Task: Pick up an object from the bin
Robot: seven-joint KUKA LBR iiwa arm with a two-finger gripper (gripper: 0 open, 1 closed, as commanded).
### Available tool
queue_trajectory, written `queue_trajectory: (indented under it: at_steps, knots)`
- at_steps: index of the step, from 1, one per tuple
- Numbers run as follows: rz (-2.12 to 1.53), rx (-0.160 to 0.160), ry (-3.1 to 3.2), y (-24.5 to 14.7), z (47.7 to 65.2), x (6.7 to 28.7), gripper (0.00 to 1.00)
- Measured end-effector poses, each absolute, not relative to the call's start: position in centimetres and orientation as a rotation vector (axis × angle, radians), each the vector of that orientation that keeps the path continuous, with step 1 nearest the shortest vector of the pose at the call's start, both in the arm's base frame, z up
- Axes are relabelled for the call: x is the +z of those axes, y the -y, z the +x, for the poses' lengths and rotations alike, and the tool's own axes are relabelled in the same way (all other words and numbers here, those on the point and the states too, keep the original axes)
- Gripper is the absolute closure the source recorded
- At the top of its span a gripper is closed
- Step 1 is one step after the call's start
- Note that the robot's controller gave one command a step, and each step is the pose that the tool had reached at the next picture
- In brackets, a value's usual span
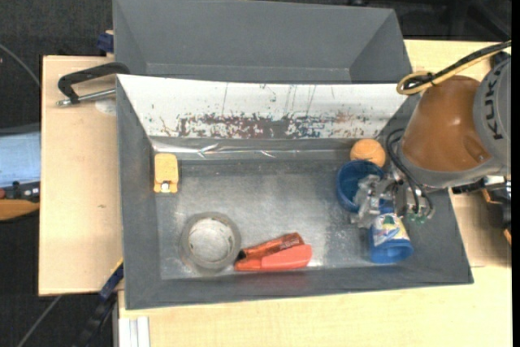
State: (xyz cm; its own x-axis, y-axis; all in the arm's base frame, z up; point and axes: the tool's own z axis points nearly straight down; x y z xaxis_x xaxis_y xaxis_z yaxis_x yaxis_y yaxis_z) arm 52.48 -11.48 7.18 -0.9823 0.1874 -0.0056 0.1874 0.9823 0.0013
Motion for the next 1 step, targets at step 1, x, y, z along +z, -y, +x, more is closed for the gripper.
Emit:
queue_trajectory:
  at_steps: [1]
  knots:
    - [0.295,0.001,-3.122,11.48,52.48,7.18,1.00]
